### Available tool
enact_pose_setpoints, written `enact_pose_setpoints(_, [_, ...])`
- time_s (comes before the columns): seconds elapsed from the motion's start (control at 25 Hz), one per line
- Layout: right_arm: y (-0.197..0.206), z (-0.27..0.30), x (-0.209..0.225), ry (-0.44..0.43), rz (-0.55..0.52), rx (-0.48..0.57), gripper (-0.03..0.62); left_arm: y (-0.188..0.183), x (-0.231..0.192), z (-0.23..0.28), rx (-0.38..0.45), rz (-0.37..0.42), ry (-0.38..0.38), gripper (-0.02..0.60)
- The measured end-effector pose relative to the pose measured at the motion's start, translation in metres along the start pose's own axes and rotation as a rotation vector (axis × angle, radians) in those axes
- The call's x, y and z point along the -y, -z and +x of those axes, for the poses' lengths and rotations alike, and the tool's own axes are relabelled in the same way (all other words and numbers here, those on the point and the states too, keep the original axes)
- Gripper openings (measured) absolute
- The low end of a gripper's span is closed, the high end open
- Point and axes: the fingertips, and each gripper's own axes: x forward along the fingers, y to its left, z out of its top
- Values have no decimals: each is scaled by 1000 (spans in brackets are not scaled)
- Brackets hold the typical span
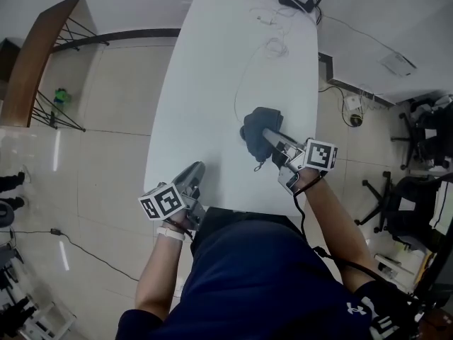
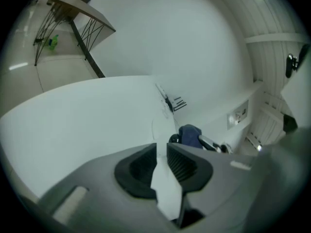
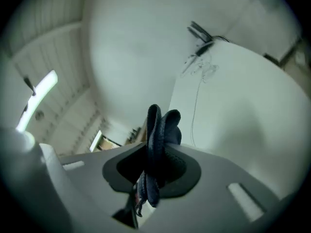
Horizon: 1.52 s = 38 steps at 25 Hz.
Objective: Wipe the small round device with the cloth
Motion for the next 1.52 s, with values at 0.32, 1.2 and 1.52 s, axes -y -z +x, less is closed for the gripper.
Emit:
enact_pose_setpoints(0.32, [-25, -59, 54, 193, -88, 153, 69, -3, 21, 17, -43, 45, 39, 64])
enact_pose_setpoints(1.2, [100, 67, -18, 357, -841, -359, 69, -12, -9, -7, 17, -6, 4, 64])
enact_pose_setpoints(1.52, [96, 85, 15, 603, -818, -424, 69, -15, -12, -14, 2, -11, 23, 63])
